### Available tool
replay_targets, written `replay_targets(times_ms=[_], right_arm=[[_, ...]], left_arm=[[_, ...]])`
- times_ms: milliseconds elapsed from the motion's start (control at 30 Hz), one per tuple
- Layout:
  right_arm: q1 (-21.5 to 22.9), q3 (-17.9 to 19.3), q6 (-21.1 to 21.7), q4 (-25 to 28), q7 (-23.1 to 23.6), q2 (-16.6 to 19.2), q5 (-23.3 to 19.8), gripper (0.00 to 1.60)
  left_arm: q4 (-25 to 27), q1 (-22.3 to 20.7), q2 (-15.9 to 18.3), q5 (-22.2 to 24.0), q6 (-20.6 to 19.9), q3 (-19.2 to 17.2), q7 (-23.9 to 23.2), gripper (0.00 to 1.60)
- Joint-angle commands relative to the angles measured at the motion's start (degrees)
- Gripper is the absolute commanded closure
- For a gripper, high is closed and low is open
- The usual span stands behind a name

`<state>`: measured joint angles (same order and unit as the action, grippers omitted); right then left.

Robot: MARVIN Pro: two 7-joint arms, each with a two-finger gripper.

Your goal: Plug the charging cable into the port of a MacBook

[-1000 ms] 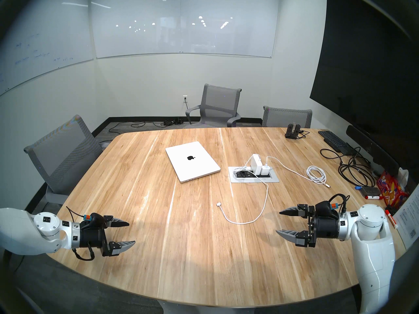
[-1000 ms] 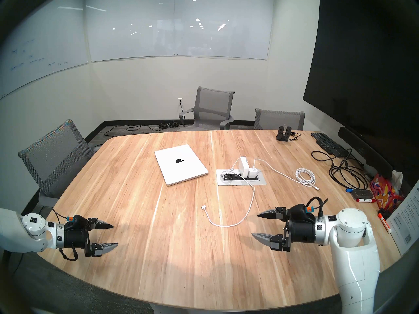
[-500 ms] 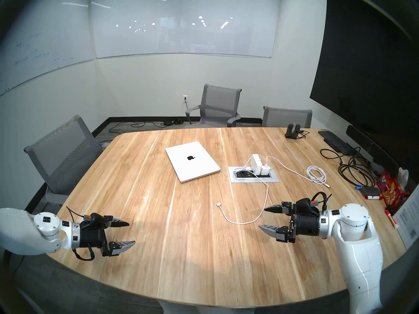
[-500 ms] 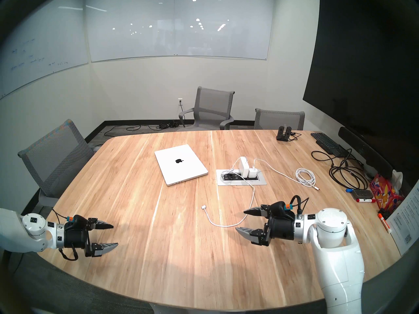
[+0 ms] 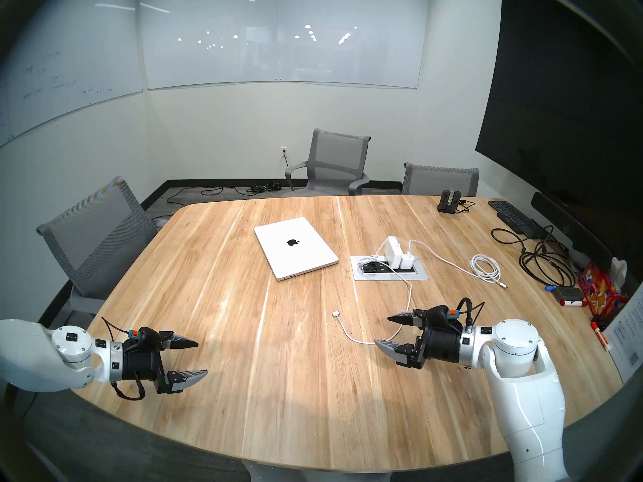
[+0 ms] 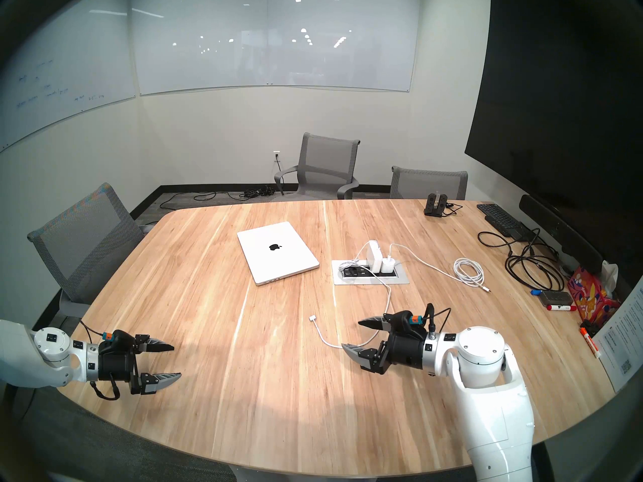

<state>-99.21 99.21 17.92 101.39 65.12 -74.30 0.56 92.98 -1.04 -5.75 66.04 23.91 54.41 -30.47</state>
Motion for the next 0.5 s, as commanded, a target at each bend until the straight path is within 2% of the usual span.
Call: replay_targets(times_ms=[0, 467], right_arm=[[-0.41, -1.87, -0.33, 1.65, -3.66, -2.87, 1.84, 0.00], [-0.28, -6.00, 2.91, 2.63, -8.81, -3.75, 9.15, 0.00]], left_arm=[[-0.01, -0.31, -0.06, 0.02, 0.06, -0.31, 0.03, 0.00], [-0.01, -0.31, -0.05, 0.02, 0.06, -0.32, 0.03, 0.00]])
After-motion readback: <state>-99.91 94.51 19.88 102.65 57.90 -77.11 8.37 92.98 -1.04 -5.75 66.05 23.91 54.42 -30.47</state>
